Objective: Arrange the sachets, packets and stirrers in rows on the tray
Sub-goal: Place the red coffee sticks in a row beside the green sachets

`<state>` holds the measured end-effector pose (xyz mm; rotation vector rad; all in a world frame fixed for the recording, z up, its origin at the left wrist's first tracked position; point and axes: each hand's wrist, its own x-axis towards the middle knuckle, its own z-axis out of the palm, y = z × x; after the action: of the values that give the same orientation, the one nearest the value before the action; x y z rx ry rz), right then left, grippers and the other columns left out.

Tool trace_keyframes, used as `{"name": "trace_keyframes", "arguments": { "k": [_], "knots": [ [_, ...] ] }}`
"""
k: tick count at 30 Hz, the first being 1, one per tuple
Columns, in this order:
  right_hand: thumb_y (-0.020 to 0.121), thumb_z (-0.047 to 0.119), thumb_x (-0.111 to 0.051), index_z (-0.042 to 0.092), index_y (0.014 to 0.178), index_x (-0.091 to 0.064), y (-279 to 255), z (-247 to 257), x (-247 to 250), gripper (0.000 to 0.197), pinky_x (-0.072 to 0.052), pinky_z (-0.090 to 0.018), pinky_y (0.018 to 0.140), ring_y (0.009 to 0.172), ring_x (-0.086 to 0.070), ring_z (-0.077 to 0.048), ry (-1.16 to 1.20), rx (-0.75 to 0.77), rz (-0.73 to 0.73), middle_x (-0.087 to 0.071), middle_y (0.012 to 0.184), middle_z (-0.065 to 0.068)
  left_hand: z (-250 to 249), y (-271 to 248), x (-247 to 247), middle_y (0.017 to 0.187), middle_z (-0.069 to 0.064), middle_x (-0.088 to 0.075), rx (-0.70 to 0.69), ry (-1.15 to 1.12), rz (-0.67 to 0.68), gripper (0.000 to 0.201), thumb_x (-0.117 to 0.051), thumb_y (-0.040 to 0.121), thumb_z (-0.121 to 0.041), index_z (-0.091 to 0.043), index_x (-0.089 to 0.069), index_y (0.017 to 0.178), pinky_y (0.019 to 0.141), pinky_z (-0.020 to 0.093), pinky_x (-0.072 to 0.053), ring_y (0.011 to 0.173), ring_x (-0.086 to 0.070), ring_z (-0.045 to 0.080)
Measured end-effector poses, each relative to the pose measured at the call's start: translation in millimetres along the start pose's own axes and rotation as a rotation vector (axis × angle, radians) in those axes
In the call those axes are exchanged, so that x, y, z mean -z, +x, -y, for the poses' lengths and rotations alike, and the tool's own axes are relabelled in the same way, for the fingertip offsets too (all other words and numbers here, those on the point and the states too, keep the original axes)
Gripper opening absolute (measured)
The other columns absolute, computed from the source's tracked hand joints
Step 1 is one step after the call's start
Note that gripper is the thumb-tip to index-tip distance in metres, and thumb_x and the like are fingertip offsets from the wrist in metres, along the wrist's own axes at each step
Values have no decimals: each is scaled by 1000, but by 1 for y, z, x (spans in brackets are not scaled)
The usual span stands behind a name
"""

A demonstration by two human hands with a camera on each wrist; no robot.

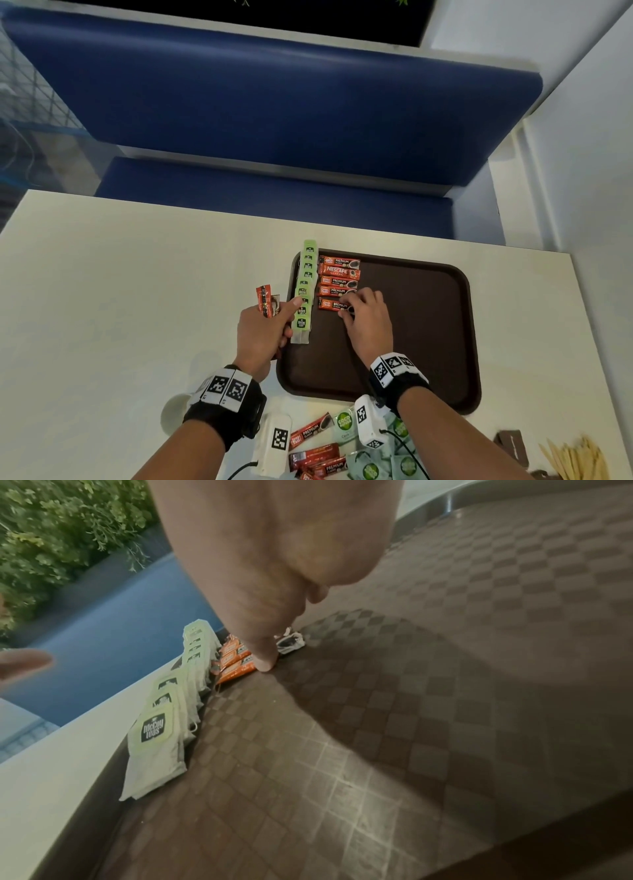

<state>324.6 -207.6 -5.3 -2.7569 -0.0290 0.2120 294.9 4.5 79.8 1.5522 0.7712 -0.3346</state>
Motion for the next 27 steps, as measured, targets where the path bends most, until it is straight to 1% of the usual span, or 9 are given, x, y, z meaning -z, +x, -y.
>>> {"name": "trace_keyframes", "arguments": {
  "k": [4,7,9,12,17,20,22,25,27],
  "knots": [
    [95,29,-75,26,123,-72,1,1,-1,28,-53,-37,93,112,-51,-19,-11,23,-14,-61,120,3,-1,0,0,61,8,-68,2,9,-4,36,-81,94,-43,-10,-77,79,47,26,-43,49,-54,15],
    [95,29,-75,25,123,-71,3,1,0,28,-53,-37,93,113,-51,-19,-22,37,-15,-61,121,2,-1,1,0,62,10,-68,4,2,0,35,-81,93,-44,-12,-78,78,50,28,-43,52,-55,18],
    [95,29,-75,25,123,-71,4,1,0,29,-53,-37,93,113,-52,-20,-25,37,-12,-61,121,2,-1,0,0,62,10,-68,6,8,2,35,-81,93,-45,-13,-78,79,49,27,-43,52,-55,18],
    [95,30,-74,25,124,-71,5,0,0,29,-53,-37,93,114,-52,-20,-41,40,-5,-61,122,2,-2,0,1,62,10,-68,12,7,-2,36,-82,92,-44,-11,-78,80,47,26,-43,50,-54,17],
    [95,30,-74,27,122,-70,7,1,0,27,-52,-35,94,114,-51,-18,-42,54,-6,-60,123,4,-2,0,1,63,10,-69,19,-6,-6,38,-82,92,-44,-7,-78,84,48,26,-44,51,-55,18],
    [95,30,-74,28,122,-70,9,3,1,28,-52,-34,92,113,-50,-18,-45,54,-8,-60,121,4,-2,0,2,63,11,-69,22,-15,-2,38,-82,91,-45,-8,-78,84,50,27,-44,51,-55,18],
    [95,31,-74,28,124,-70,10,3,1,29,-52,-34,93,113,-51,-18,-56,55,-7,-60,121,4,-1,0,2,63,10,-69,26,-13,-4,39,-82,92,-45,-8,-78,83,50,27,-43,50,-55,17],
    [95,31,-74,29,123,-70,10,3,1,29,-52,-34,93,113,-50,-17,-55,55,-7,-60,121,5,-1,0,3,61,7,-68,26,-2,-10,37,-81,94,-43,-9,-77,81,46,24,-43,47,-55,13],
    [95,31,-73,29,123,-70,11,3,1,28,-52,-35,93,113,-50,-17,-56,54,-5,-60,121,5,-1,-1,3,61,5,-69,19,1,-5,37,-80,94,-43,-10,-77,80,47,23,-44,48,-55,12]
  ]
}}
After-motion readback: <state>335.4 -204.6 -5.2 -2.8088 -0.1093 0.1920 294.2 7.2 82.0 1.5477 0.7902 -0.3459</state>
